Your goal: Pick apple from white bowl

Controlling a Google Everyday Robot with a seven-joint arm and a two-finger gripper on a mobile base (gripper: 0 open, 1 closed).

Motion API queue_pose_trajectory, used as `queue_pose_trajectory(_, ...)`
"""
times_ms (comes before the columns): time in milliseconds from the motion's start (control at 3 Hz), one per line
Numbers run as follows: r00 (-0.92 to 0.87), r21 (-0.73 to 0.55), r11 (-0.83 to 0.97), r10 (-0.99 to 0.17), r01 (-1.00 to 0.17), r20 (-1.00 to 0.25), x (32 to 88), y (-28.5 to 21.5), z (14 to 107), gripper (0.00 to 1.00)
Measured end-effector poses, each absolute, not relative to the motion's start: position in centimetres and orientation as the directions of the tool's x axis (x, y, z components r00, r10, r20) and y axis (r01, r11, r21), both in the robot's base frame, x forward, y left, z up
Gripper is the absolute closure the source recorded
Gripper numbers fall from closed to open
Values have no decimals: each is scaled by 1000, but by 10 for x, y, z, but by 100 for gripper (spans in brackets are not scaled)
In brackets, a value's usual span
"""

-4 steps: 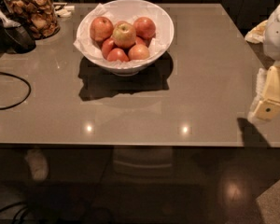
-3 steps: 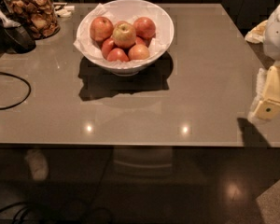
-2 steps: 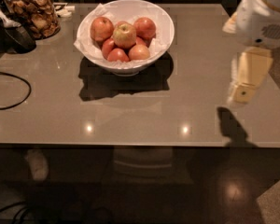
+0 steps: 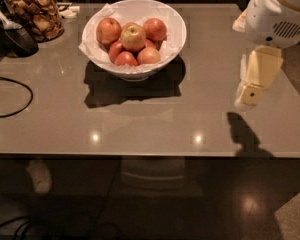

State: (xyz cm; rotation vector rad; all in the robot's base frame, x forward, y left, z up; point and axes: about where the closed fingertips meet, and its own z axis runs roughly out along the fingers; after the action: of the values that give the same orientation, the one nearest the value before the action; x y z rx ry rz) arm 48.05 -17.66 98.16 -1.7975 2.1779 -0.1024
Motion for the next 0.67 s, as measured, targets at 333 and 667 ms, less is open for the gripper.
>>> queue_pose_trajectory(333,-127,-255,179,-970,-950,-207,505,-145,995,0)
queue_pose_trajectory(667,-63,-285,120,-977,-951,-202,534,-106,1019,0)
